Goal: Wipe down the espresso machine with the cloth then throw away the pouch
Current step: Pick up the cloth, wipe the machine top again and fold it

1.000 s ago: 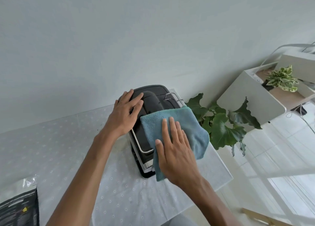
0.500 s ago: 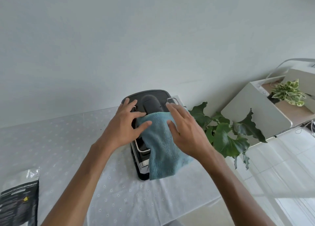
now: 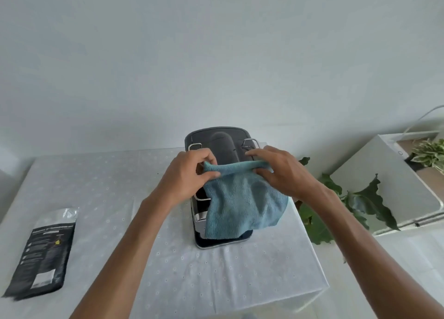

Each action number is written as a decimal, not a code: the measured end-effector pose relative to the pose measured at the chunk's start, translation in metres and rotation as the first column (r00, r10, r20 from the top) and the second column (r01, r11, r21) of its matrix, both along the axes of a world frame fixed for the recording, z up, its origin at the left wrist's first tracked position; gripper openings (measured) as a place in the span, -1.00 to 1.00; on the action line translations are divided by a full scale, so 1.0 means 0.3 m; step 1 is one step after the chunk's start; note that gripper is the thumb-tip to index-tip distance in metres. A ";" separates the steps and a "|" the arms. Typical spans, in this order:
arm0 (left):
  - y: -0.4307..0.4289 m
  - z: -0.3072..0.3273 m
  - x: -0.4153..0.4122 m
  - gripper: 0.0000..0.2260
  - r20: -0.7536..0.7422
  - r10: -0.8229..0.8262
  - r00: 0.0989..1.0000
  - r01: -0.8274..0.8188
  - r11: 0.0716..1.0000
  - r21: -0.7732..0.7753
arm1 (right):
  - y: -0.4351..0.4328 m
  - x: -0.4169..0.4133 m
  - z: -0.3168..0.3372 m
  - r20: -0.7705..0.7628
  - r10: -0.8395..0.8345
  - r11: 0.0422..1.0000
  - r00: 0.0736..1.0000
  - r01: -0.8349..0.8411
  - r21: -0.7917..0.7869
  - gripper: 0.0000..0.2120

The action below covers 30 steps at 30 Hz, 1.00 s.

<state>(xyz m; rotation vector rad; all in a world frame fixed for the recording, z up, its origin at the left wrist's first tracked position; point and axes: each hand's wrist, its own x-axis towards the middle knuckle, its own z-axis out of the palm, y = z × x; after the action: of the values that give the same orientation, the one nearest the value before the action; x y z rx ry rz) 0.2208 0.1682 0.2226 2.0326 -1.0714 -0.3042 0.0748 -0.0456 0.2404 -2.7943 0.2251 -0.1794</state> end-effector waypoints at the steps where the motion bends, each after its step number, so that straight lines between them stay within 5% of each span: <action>1: 0.011 0.018 -0.029 -0.85 -0.008 0.015 1.000 -0.015 1.000 -0.027 | 0.000 -0.025 0.011 0.035 0.014 1.000 0.999 -0.014 0.000 -0.58; 6: 0.074 0.102 -0.243 -0.82 0.068 0.118 0.991 -0.108 0.984 -0.140 | 0.024 -0.197 0.080 0.215 0.035 0.994 0.976 -0.056 0.092 -0.49; 15: 0.066 0.028 -0.712 -0.71 0.021 0.266 0.964 -0.249 0.925 -0.287 | -0.025 -0.558 0.020 0.205 0.086 0.964 0.975 -0.133 0.229 -0.40; 30: -0.023 -0.410 -1.038 -0.74 -0.273 0.366 0.890 -0.395 0.917 -0.058 | -0.121 -0.872 -0.429 -0.075 0.078 0.918 0.994 -0.042 0.395 -0.37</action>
<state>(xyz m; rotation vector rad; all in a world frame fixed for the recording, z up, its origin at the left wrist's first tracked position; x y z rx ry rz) -0.0906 0.1614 0.0996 1.9848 -0.5020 -0.2852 -0.1867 -0.0818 0.1116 -2.4047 0.1736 0.0081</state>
